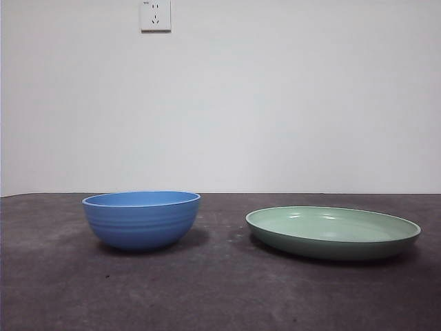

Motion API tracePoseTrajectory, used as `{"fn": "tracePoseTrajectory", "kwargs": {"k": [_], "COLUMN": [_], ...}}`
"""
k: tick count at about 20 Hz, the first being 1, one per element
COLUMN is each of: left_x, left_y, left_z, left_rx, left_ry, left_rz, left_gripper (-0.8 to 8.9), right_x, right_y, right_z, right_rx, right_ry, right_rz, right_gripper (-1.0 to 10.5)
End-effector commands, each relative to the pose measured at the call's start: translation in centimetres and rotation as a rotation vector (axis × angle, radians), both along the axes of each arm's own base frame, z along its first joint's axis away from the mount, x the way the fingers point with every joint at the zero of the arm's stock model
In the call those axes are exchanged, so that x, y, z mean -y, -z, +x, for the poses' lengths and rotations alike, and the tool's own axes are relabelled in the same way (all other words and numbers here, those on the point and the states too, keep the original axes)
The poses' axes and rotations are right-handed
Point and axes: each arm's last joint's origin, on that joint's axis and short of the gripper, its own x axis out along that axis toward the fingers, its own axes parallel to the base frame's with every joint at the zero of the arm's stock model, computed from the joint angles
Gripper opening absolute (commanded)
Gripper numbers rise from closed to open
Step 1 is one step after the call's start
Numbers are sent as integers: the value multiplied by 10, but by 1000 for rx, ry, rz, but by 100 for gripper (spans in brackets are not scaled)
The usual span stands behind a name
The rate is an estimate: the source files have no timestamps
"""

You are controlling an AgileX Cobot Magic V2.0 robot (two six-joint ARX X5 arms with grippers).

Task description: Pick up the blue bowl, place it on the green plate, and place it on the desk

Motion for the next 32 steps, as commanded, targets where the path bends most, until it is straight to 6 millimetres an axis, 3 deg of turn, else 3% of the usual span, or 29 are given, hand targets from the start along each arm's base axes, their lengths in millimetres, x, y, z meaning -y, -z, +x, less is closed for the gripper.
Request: {"fn": "tracePoseTrajectory", "kwargs": {"k": [1, 10, 14, 21, 27, 32], "left_x": [1, 2, 3, 7, 12, 19], "left_y": [-21, -70, -90, -116, -127, -132], "left_z": [-4, -11, -8, 10, 31, 44], "left_rx": [61, 37, -20, -194, -319, -380], "left_ry": [34, 69, 139, 293, 500, 624], "left_rz": [-15, 49, 127, 226, 235, 217], "left_gripper": [9, 9, 9, 9, 9, 9], "right_x": [0, 0, 0, -5, -9, -14], "right_y": [-20, -72, -93, -127, -141, -142], "right_z": [-5, -13, -10, 8, 28, 40], "right_rx": [70, 102, 15, -167, -353, -473], "right_ry": [6, 2, -22, -216, -379, -503], "right_rz": [17, -8, -69, -162, -200, -212], "right_gripper": [10, 10, 10, 10, 10, 10]}}
